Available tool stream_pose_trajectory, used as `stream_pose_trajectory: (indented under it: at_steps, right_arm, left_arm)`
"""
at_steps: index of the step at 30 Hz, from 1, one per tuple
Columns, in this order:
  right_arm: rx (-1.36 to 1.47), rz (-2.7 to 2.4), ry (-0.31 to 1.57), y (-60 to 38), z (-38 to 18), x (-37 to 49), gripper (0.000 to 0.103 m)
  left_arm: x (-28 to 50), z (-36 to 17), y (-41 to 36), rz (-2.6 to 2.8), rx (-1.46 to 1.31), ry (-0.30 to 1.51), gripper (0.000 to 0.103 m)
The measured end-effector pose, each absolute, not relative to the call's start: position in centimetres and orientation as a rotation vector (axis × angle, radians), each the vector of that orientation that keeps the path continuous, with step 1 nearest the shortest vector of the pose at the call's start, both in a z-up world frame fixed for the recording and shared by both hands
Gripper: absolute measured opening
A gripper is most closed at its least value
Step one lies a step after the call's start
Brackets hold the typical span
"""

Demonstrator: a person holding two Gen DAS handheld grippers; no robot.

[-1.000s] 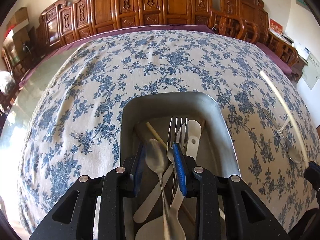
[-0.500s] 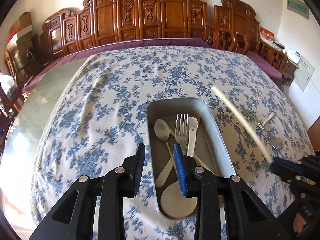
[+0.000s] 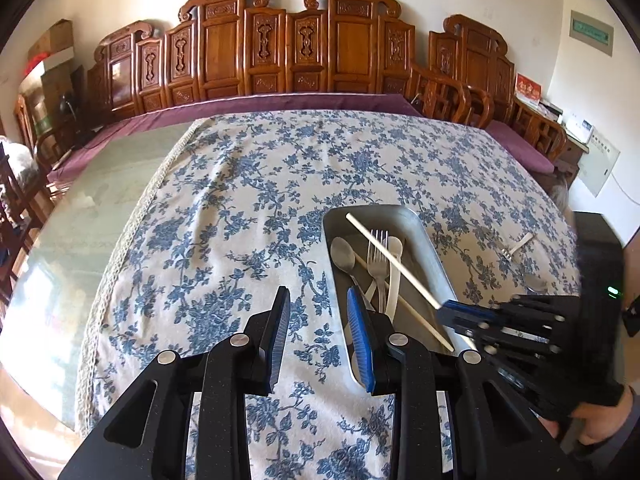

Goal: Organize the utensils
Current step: 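Lower the chopstick into the grey tray and open the right tool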

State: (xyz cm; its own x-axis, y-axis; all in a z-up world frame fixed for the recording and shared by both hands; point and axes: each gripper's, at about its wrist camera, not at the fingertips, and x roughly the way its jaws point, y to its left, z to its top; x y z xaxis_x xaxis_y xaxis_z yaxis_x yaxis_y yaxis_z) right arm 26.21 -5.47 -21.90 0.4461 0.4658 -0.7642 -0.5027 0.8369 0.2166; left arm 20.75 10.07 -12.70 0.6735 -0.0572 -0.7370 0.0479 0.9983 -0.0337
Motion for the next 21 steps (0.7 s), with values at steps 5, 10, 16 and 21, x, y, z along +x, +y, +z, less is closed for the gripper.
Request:
stream_pose_trajectory:
  at_steps: [5, 10, 16, 21]
  right_arm:
    - [-0.024, 0.587, 0.969, -4.8, -22.8, 27.3, 0.006]
    - [-0.022, 0.587, 0.99, -4.1, -23.6, 27.4, 0.006]
    - [-0.049, 0.605, 0.961, -3.6, -23.3, 26.8, 0.007]
    - [-0.081, 0.611, 0.917, -4.5, -22.0, 25.8, 0.007]
  left_arm:
    - [19.6, -12.5, 10.7, -0.068, -0.018, 0.821, 0.028]
    - [18.9, -12.7, 11.2, -0.077, -0.019, 0.819, 0.029]
    - [18.4, -12.9, 11.4, -0.081, -0.022, 0.824, 0.029]
    - [17.9, -12.5, 11.2, -0.082, -0.019, 0.819, 0.03]
